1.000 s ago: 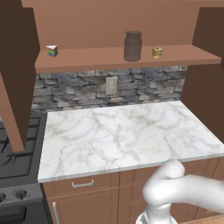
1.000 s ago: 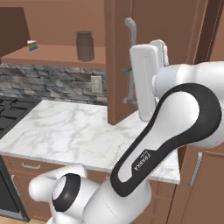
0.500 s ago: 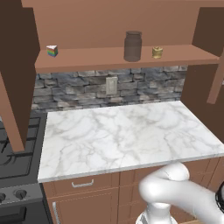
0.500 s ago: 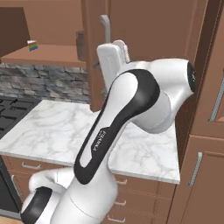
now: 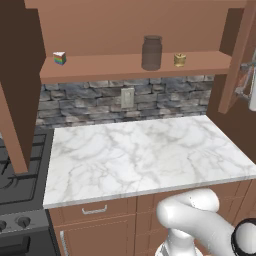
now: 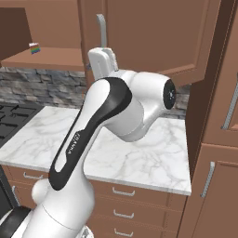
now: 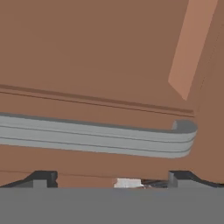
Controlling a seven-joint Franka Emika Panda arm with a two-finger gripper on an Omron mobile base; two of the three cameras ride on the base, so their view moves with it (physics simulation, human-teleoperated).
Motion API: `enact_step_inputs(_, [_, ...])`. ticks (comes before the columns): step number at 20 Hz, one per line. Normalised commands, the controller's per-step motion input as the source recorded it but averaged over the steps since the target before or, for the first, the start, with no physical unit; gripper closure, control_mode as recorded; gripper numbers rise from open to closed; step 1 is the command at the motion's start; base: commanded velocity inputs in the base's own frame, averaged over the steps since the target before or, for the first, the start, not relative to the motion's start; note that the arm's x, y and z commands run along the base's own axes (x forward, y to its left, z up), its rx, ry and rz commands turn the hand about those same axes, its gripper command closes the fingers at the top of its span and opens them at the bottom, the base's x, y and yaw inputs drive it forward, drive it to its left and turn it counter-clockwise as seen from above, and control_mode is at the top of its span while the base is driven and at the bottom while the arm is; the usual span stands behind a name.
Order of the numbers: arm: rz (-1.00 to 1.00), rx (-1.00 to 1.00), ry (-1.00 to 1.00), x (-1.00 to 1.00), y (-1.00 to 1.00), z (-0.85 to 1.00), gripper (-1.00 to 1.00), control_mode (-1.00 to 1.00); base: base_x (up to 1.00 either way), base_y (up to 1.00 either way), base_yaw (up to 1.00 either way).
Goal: Pick the candle and jar from the dining table and place them in the open cabinet. Close the cabinet after placing the objects.
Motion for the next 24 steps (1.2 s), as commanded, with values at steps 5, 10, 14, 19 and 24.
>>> enact_step_inputs(5, [-0.11, 0.02, -0.09, 0.39, 0.10, 0.00, -1.00, -1.00, 0.00, 0.00, 0.00])
enact_step_inputs(10, [-0.15, 0.03, -0.09, 0.40, 0.00, 0.00, -1.00, -1.00, 0.00, 0.00, 0.00])
enact_step_inputs(14, [-0.16, 0.04, -0.07, 0.38, 0.00, 0.00, -1.00, -1.00, 0.00, 0.00, 0.00])
enact_step_inputs(19, [-0.15, 0.03, -0.05, 0.38, 0.01, 0.00, -1.00, -1.00, 0.00, 0.00, 0.00])
enact_step_inputs(24, [-0.15, 0.01, -0.04, 0.42, 0.06, 0.00, -1.00, -1.00, 0.00, 0.00, 0.00])
